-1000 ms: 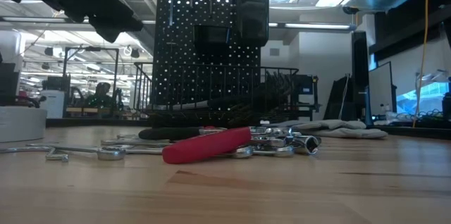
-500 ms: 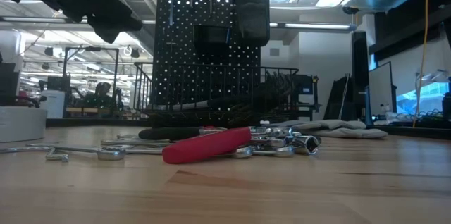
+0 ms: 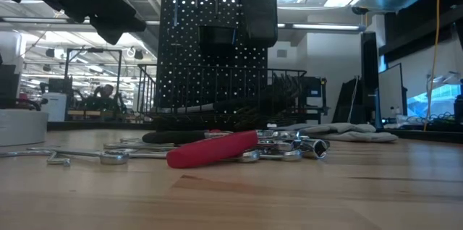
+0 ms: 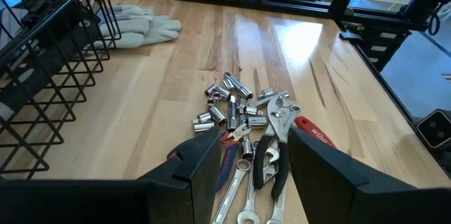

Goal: Hang tools onto peg board
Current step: Put the transparent red screwdriver into the right black bin on the peg board, then put the blue pliers into the right black bin on the peg board

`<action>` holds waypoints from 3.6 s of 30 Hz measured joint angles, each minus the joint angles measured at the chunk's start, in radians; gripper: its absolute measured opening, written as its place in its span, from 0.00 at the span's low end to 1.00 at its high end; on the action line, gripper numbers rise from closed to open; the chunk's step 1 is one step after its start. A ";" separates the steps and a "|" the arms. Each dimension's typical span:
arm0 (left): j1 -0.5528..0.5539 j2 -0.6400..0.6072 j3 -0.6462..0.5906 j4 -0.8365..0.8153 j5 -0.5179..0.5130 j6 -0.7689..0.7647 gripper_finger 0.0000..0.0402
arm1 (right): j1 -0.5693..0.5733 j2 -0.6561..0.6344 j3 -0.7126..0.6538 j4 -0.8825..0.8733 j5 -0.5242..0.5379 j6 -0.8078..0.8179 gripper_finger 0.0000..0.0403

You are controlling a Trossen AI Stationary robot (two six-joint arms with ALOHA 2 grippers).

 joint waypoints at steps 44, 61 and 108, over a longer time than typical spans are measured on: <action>0.000 0.000 0.000 0.000 0.000 -0.019 0.39 | 0.612 -0.085 -0.080 -0.542 -0.212 0.030 0.55; 0.000 0.049 0.000 0.009 0.000 -0.018 0.39 | 0.642 -0.084 -0.520 -0.053 -0.363 0.141 0.55; 0.001 0.195 0.000 0.104 0.000 0.000 0.39 | 0.462 0.468 -0.335 0.108 -0.479 0.440 0.56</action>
